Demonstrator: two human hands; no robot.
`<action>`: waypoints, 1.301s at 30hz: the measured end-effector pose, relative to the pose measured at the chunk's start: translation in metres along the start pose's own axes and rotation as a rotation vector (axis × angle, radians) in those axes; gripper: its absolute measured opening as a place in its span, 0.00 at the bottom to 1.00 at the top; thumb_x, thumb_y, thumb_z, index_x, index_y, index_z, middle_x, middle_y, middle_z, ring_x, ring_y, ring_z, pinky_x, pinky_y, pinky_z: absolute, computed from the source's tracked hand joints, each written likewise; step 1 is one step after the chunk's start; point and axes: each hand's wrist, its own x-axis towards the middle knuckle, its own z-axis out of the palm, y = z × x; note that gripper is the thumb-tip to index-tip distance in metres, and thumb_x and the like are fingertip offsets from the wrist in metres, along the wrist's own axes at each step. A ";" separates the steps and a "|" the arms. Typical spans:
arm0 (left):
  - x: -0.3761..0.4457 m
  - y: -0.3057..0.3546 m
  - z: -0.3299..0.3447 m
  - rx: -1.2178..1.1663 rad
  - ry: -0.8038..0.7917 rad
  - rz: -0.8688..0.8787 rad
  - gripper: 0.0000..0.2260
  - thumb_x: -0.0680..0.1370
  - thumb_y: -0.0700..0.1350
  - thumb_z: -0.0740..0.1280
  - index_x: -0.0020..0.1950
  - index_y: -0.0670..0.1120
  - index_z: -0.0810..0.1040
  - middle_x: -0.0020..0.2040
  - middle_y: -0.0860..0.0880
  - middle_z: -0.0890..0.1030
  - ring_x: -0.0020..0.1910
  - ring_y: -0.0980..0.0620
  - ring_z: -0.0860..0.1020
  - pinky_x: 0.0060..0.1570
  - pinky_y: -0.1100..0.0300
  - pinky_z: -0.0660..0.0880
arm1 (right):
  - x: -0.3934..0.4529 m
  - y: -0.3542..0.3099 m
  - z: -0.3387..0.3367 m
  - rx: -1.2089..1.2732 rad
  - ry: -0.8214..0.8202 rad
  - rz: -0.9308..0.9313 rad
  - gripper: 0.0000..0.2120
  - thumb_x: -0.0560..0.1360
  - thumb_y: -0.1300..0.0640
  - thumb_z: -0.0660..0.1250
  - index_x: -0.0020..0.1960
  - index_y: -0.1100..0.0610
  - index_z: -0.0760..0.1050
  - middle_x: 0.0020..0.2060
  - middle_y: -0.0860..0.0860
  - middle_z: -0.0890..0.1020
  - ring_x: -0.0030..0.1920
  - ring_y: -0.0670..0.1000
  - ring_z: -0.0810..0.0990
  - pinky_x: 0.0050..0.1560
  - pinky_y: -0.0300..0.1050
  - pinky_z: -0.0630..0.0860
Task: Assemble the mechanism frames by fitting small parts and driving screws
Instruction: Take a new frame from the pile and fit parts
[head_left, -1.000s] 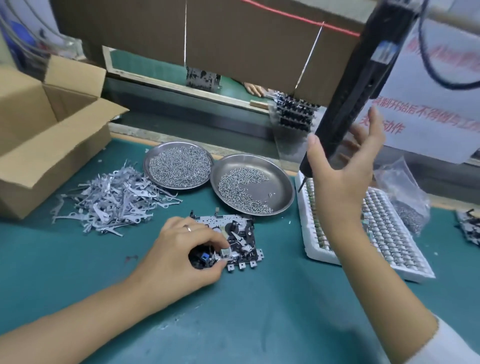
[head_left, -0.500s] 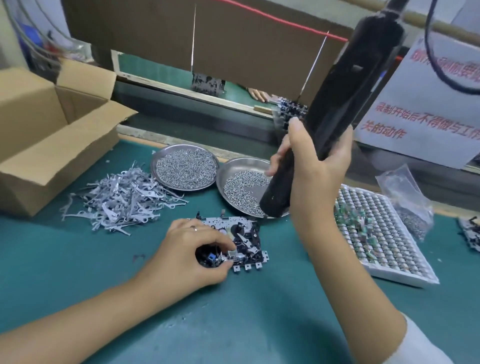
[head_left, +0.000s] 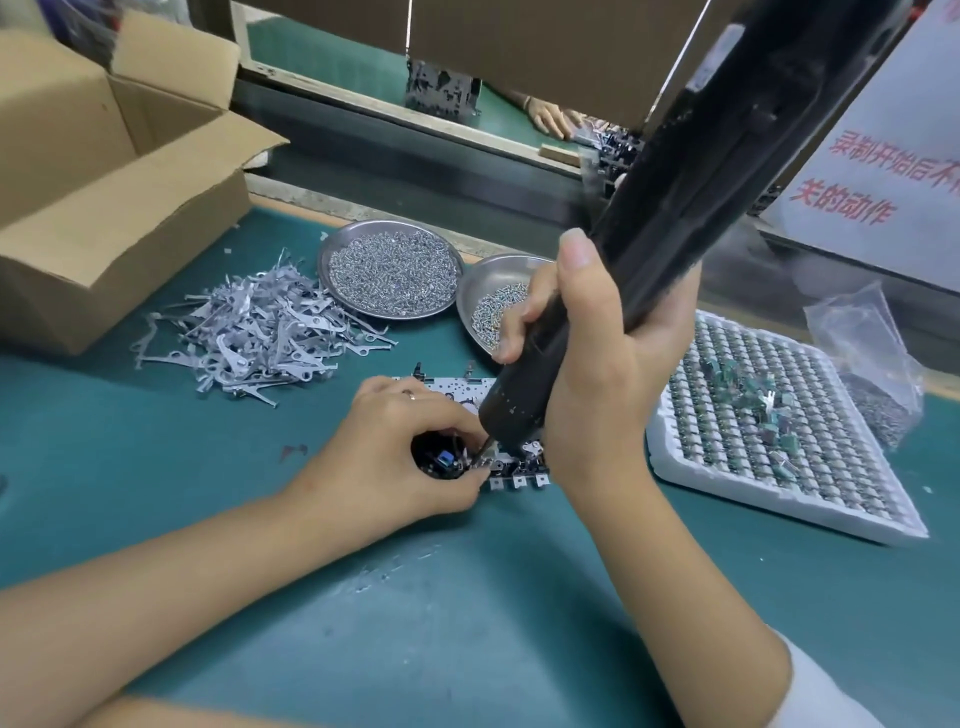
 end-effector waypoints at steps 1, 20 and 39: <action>0.000 0.001 0.000 -0.004 0.000 -0.002 0.09 0.62 0.50 0.74 0.39 0.58 0.79 0.33 0.70 0.74 0.42 0.67 0.73 0.52 0.70 0.62 | 0.000 0.000 -0.001 -0.002 0.001 -0.004 0.09 0.74 0.64 0.63 0.46 0.57 0.62 0.24 0.52 0.70 0.21 0.54 0.68 0.25 0.43 0.68; 0.001 0.002 0.000 0.021 0.002 0.000 0.08 0.62 0.49 0.74 0.40 0.49 0.83 0.35 0.65 0.76 0.42 0.59 0.74 0.53 0.66 0.62 | -0.002 0.004 -0.001 -0.025 -0.010 -0.039 0.09 0.74 0.65 0.63 0.46 0.57 0.62 0.25 0.55 0.69 0.20 0.55 0.67 0.24 0.42 0.68; -0.001 0.000 0.000 0.026 -0.014 0.007 0.08 0.63 0.49 0.73 0.42 0.54 0.83 0.36 0.68 0.77 0.44 0.63 0.74 0.55 0.68 0.62 | 0.008 0.000 -0.013 -0.031 0.035 -0.107 0.11 0.72 0.59 0.66 0.48 0.58 0.63 0.26 0.55 0.70 0.21 0.55 0.69 0.27 0.44 0.69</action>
